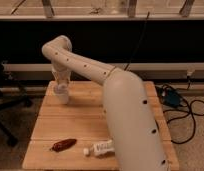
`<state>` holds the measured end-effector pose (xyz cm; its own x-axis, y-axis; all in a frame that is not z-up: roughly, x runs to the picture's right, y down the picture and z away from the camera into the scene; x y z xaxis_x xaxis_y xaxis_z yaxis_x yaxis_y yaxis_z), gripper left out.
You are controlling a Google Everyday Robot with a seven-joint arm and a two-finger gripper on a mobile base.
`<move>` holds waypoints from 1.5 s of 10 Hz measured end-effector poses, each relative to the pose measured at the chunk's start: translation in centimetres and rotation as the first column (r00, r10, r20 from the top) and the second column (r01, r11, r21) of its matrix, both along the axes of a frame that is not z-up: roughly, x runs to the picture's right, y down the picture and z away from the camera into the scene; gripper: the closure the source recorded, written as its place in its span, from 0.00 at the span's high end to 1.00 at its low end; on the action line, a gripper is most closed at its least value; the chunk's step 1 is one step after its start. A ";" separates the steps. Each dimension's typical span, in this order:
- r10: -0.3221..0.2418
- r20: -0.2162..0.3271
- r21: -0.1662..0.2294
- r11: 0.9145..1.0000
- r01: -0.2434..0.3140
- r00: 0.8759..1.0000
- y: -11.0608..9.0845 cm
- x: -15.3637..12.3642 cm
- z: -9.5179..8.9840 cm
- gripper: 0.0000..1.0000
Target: Place the white sponge in the ceramic cup
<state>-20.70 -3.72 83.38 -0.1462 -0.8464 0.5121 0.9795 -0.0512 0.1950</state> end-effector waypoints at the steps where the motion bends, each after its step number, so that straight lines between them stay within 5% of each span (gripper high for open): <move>1: 0.000 0.006 -0.001 1.000 0.000 1.000 0.0 -0.3 0.0 0.54; 4: 0.009 0.017 -0.007 1.000 -0.009 1.000 -0.1 -0.7 0.6 0.79; 11: 0.041 0.026 -0.013 0.999 -0.041 0.999 -0.7 -1.3 0.4 0.80; 15: 0.088 0.008 -0.011 0.996 -0.087 0.996 -1.3 0.6 0.7 0.80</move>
